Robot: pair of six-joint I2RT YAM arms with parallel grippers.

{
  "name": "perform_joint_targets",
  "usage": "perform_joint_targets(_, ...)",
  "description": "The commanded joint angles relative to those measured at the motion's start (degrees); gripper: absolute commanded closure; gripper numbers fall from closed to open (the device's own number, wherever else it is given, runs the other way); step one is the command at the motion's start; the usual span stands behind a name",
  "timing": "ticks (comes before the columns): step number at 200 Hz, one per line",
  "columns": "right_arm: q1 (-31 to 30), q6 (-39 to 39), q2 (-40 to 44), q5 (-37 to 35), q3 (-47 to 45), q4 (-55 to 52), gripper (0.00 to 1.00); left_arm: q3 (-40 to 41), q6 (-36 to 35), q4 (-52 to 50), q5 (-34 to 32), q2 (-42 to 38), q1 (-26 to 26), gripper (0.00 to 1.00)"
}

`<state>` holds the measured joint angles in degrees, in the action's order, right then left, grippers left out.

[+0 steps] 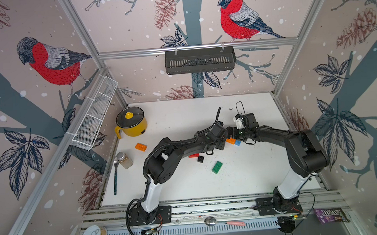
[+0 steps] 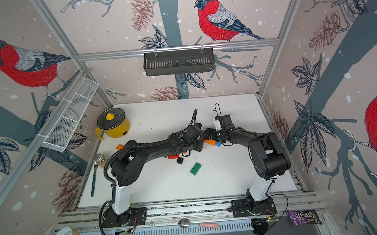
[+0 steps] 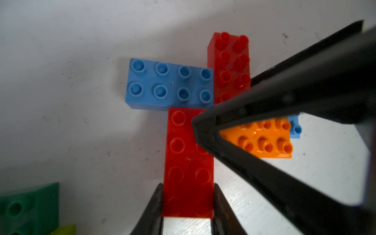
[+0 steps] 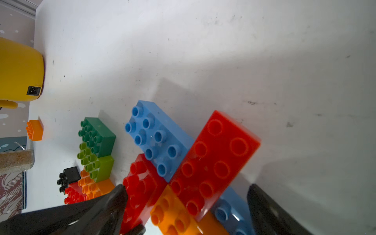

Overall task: Assemble a small pinwheel with lego
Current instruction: Assemble the lego brick with the lego brick.

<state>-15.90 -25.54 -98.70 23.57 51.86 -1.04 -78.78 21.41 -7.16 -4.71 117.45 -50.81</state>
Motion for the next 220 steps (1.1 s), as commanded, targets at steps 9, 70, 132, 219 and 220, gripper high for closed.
perform_joint_targets(9,-0.3,0.5,-0.4,-2.1,0.4,-1.3,0.11,-1.1,-0.8,-1.7,-1.3,0.7,-0.1,0.94)
perform_joint_targets(70,-0.3,0.6,-0.1,-2.9,-0.1,-1.4,0.16,-4.4,-3.8,-4.9,-1.4,2.7,-0.3,0.94)
perform_joint_targets(132,-0.4,0.8,-0.1,-7.2,-0.4,-3.2,0.21,-7.1,-4.7,-7.2,-1.8,4.1,-0.3,0.94)
perform_joint_targets(219,-0.1,-0.1,-1.1,-11.4,-1.9,-4.4,0.27,-8.9,-5.6,-8.2,-2.3,4.8,-0.2,0.94)
perform_joint_targets(220,-0.1,-0.1,-1.1,-11.4,-1.9,-4.4,0.27,-8.9,-5.6,-8.2,-2.4,4.8,-0.2,0.94)
